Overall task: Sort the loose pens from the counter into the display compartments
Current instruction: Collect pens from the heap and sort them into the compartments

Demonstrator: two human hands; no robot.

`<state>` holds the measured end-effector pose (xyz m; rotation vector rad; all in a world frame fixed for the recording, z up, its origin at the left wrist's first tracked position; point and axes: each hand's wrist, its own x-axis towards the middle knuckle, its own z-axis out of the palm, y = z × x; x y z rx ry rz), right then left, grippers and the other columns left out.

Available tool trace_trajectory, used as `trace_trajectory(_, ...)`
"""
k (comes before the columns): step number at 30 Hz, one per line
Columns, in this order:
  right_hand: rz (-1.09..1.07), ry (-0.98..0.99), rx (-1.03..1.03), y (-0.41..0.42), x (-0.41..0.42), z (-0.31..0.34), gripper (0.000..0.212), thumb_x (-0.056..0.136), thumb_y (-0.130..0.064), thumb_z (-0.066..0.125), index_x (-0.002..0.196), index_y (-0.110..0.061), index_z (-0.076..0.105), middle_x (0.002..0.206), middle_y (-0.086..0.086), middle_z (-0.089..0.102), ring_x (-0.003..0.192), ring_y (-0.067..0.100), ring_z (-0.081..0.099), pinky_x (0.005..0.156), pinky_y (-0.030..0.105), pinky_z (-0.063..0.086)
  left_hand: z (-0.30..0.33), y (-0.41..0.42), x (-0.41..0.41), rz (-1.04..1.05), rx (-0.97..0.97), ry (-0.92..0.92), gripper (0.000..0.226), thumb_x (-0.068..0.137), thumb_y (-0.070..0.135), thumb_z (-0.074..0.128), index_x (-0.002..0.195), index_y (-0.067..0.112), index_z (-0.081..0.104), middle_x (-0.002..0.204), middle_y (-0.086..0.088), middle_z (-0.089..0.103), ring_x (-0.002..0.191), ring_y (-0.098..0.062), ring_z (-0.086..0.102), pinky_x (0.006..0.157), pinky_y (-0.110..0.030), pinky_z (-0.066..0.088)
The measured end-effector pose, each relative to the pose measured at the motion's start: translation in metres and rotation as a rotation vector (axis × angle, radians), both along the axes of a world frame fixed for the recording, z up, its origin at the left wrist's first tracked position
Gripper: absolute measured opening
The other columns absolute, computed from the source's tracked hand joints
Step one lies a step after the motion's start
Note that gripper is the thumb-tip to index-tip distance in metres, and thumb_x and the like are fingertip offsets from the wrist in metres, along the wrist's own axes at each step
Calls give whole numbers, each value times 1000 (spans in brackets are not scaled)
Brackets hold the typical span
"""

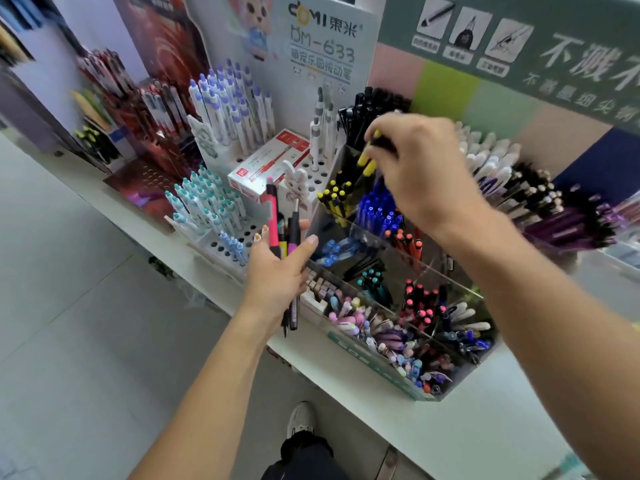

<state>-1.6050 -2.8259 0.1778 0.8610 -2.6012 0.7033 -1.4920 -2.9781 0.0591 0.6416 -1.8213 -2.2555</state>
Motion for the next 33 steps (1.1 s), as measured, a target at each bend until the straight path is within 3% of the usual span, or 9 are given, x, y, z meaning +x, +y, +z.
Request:
trace_trajectory(4, -79, -140, 268, -25, -17, -37, 22, 97, -4, 59, 77, -7, 51, 80, 10, 60, 77, 35, 62, 65, 44, 52, 1, 9, -29, -23, -53, -63, 20, 95, 15, 69, 87, 11, 52, 58, 2, 47, 37, -6, 39, 39, -21, 32)
trace_trajectory(7, -147, -225, 397, -38, -24, -38, 38, 96, 1, 58, 68, -13, 35, 74, 6, 47, 72, 31, 55, 59, 38, 39, 0, 9, -43, -67, -18, -59, 22, 95, 10, 66, 82, 7, 49, 53, 4, 45, 38, -9, 32, 38, -22, 27)
trace_trajectory(10, -148, -323, 441, -44, -30, -27, 38, 97, 0, 56, 67, -11, 36, 70, 5, 43, 63, 24, 48, 53, 33, 36, 1, 2, -45, -92, 104, -32, 29, 96, 8, 64, 72, 12, 48, 54, 4, 45, 39, -9, 31, 38, -20, 26)
trace_trajectory(15, -161, -410, 401, -53, -30, -14, 39, 97, -2, 55, 63, -10, 36, 62, 6, 42, 51, 17, 41, 41, 27, 27, 0, -2, -40, -114, 245, 10, 12, 95, 5, 64, 97, 10, 54, 56, 4, 47, 39, -6, 32, 37, -18, 28)
trace_trajectory(20, -232, -401, 190, -40, -32, -11, 35, 99, -8, 57, 66, -10, 42, 66, 7, 51, 63, 27, 60, 57, 32, 50, -3, 1, -37, -143, 258, 19, 6, 97, 9, 64, 98, 11, 59, 60, 5, 48, 42, -6, 34, 39, -17, 28)
trace_trajectory(25, -208, -404, 467, -47, -21, -34, 42, 97, -6, 62, 67, -13, 34, 69, 5, 40, 56, 19, 41, 53, 33, 36, 0, 3, -31, -196, 423, 6, 17, 101, 7, 53, 117, 9, 59, 68, 2, 48, 45, -7, 36, 38, -17, 30)
trace_trajectory(28, -153, -322, 429, -37, -16, -29, 21, 97, -18, 67, 84, -7, 56, 82, 7, 55, 68, 25, 54, 65, 38, 46, 3, 0, -21, -283, 405, 14, 20, 98, 2, 53, 117, 9, 48, 68, 0, 46, 45, -8, 37, 38, -18, 32)
trace_trajectory(30, -52, -269, 231, -26, -7, -16, 15, 96, -25, 68, 102, -11, 71, 89, 3, 65, 80, 21, 61, 74, 33, 51, 7, -1, -14, -339, 304, 12, 21, 97, 0, 58, 112, 10, 47, 65, 1, 44, 46, -10, 38, 40, -20, 33)
trace_trajectory(33, 188, -415, 176, -13, 14, 2, 13, 87, -33, 77, 91, -20, 79, 67, -10, 61, 57, 3, 52, 57, 16, 41, 14, 6, -8, -408, 145, 23, 21, 94, 0, 64, 106, 11, 50, 65, 3, 51, 47, -13, 41, 43, -23, 35)
